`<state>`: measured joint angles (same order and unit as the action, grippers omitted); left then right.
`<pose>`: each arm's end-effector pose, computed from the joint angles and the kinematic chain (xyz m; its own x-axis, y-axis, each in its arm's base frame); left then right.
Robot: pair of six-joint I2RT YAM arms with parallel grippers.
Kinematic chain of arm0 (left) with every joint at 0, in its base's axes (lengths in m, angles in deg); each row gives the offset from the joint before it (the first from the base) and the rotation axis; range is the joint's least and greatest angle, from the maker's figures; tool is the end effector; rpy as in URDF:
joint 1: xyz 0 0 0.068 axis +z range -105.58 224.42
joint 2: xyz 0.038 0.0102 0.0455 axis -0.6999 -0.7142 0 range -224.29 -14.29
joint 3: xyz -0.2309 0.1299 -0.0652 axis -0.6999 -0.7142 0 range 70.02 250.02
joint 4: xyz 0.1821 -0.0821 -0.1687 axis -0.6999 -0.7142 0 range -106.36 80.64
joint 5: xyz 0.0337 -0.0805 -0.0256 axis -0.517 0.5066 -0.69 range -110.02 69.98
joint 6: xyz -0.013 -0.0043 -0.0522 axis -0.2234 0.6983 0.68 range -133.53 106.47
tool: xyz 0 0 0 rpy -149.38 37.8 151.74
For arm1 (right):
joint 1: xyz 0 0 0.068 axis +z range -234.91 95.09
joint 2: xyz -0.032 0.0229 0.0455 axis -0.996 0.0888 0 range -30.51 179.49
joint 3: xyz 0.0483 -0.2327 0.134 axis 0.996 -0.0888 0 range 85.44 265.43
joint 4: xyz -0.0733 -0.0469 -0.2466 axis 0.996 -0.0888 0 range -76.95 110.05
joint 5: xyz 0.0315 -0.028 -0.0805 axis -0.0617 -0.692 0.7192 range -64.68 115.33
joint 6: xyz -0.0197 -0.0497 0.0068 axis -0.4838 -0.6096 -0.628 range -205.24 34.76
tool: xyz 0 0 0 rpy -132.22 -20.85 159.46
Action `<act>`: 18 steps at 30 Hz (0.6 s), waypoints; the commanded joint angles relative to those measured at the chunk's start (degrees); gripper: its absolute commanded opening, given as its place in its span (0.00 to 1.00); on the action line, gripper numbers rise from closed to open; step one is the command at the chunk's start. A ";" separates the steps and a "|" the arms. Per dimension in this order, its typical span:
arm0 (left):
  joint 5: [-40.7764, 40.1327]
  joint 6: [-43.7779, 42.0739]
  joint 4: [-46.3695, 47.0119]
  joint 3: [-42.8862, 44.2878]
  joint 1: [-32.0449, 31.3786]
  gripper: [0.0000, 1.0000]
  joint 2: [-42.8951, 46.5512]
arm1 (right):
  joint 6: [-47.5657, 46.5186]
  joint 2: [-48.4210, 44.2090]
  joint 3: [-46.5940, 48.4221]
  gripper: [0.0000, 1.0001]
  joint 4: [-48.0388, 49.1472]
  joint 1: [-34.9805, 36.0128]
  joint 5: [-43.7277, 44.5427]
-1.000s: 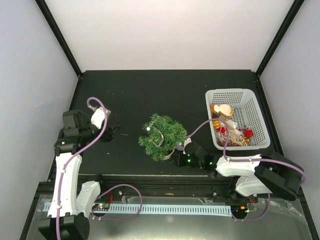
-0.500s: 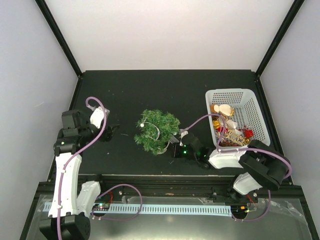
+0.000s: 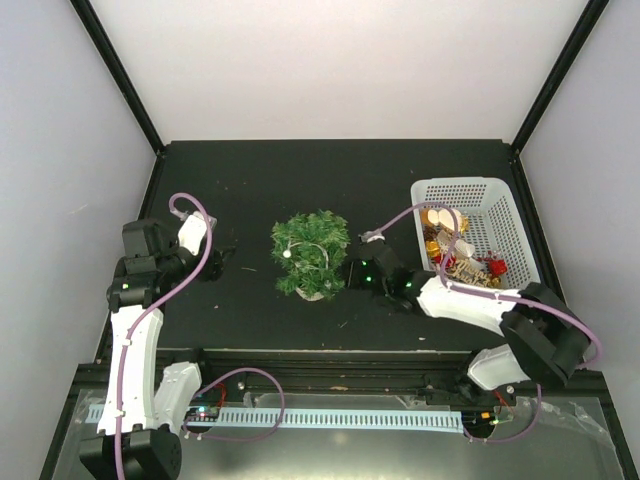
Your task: Decorate the small christmas tree
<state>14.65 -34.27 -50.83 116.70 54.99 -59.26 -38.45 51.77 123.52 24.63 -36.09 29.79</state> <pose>0.1568 0.0086 0.3012 -0.4891 0.2049 -0.8478 0.4836 0.8726 -0.0681 0.1905 0.2137 0.1776 -0.8055 0.1828 -0.5637 -0.1807 0.8301 0.5274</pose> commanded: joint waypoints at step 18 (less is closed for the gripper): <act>0.99 0.71 1.06 0.21 0.69 0.76 -0.59 | -7.77 -18.77 7.92 0.58 -30.23 -17.27 16.12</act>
<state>14.70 -34.27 -50.83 116.70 55.23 -59.37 -43.92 35.90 127.76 1.13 -49.14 40.70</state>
